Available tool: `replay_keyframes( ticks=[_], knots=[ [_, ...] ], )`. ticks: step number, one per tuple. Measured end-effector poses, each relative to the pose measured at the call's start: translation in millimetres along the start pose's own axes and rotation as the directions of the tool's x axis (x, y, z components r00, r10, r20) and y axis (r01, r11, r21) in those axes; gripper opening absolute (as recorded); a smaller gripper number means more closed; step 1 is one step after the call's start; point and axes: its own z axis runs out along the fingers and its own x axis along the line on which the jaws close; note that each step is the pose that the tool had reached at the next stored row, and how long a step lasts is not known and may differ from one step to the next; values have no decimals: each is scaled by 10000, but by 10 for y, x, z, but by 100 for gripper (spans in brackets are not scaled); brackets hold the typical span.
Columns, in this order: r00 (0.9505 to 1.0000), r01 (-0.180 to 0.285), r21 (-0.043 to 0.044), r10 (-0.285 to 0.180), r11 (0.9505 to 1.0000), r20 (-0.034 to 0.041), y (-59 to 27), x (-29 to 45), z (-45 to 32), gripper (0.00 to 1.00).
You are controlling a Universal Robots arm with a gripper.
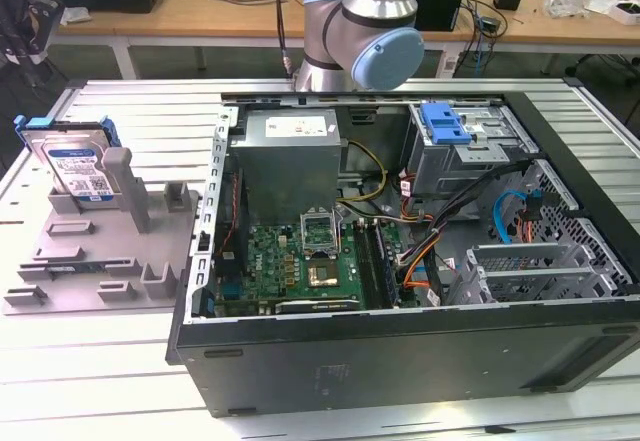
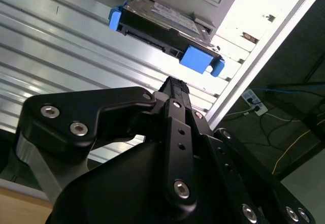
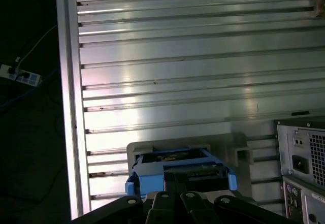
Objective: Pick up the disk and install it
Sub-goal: 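Pick up the disk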
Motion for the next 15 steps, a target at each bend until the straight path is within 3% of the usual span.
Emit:
replay_keyframes(
  ticks=[8,9,11,15],
  knots=[
    [10000,-3,2,3,10000,-20,0,3,0,11],
    [9999,4,10,-4,10000,-127,-1,0,0,11],
    [9996,119,18,-119,9999,-257,-2,-1,0,11],
    [9968,689,11,-688,9976,-417,-1,0,1,11]
  ],
)
